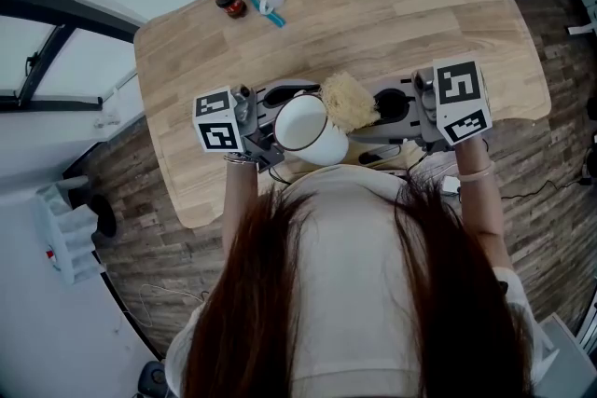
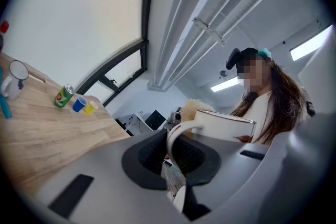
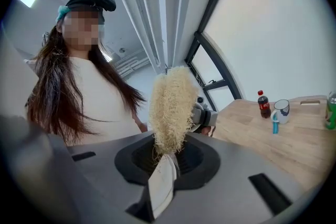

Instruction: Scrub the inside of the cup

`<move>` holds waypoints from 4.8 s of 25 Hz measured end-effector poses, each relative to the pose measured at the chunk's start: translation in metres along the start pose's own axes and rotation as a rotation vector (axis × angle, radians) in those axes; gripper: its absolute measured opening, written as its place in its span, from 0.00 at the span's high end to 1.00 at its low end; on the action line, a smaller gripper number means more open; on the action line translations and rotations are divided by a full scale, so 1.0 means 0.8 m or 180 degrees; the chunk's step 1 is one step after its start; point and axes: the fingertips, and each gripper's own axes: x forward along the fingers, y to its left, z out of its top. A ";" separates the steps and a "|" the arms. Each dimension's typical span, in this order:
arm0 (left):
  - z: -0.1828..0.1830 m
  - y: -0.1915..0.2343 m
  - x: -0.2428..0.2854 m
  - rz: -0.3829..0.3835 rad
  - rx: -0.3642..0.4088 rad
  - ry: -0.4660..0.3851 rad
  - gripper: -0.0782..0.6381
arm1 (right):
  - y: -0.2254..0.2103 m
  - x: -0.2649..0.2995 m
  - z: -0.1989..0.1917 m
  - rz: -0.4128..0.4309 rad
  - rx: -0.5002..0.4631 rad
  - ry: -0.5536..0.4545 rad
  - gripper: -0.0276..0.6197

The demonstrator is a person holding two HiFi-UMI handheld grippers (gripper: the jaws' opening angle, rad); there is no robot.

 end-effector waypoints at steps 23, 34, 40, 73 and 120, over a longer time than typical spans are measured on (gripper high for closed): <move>0.004 0.044 -0.016 0.0572 -0.0126 -0.0094 0.86 | -0.024 -0.004 -0.008 -0.0432 -0.0075 0.0086 0.85; 0.009 0.070 -0.027 0.0993 -0.0281 -0.0189 0.86 | -0.046 -0.009 -0.008 -0.0790 -0.0147 0.0089 0.85; 0.008 0.077 -0.029 0.1113 -0.0297 -0.0188 0.86 | -0.050 -0.011 -0.012 -0.0884 -0.0138 0.0126 0.85; 0.024 0.149 -0.103 0.3413 -0.0241 -0.0377 0.86 | -0.151 0.009 -0.038 -0.2991 -0.0582 0.0815 0.85; 0.034 0.135 -0.086 0.4034 0.1034 0.0151 0.86 | -0.147 0.055 -0.062 -0.2825 -0.0304 0.1122 0.85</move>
